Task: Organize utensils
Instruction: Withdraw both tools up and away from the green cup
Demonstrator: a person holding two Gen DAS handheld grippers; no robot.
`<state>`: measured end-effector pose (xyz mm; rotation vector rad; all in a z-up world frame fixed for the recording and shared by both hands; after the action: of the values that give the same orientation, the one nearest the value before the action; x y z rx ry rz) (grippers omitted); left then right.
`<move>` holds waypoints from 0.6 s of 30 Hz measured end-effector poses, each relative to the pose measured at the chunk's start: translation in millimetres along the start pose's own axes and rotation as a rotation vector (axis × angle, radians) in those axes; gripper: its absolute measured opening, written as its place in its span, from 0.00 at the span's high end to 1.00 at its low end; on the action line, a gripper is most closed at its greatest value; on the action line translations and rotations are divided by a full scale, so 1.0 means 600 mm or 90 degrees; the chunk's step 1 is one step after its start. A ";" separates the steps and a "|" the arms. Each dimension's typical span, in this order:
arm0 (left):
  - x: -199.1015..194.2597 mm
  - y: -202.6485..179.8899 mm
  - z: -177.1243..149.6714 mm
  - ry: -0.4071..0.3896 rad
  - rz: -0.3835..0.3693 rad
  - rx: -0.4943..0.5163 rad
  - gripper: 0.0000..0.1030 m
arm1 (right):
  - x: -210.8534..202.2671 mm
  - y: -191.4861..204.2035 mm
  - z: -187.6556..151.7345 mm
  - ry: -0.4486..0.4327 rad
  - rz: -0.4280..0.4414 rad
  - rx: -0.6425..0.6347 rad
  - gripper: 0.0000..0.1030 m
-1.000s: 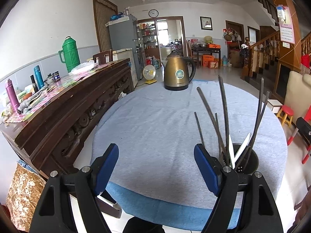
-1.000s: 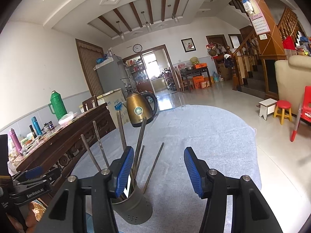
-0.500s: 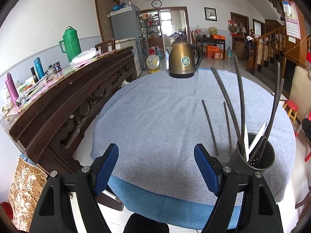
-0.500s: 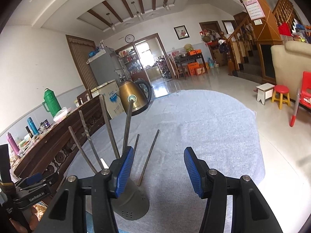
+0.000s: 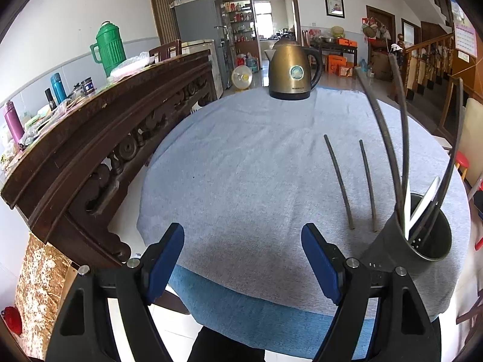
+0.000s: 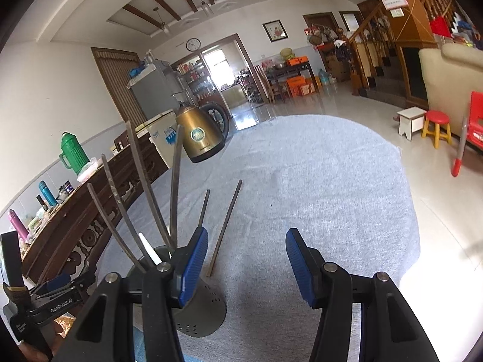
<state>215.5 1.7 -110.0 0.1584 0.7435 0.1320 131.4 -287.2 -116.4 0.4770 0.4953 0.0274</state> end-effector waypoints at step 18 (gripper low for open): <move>0.043 0.004 -0.018 0.032 0.006 -0.002 0.22 | 0.040 -0.025 -0.019 0.045 -0.002 0.035 0.45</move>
<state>226.9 9.5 -134.5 0.1555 0.7931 0.1461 146.0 -292.4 -142.5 0.5312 0.5664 0.0279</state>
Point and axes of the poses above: each gripper's, at about its wrist camera, not at the fingertips, and x roughly the way its jaws point, y to its left, z to its top, the point moved 7 cm from there along x, roughly the way its jaws point, and after that the axes turned 6 degrees about z, right-handed, at the moved point
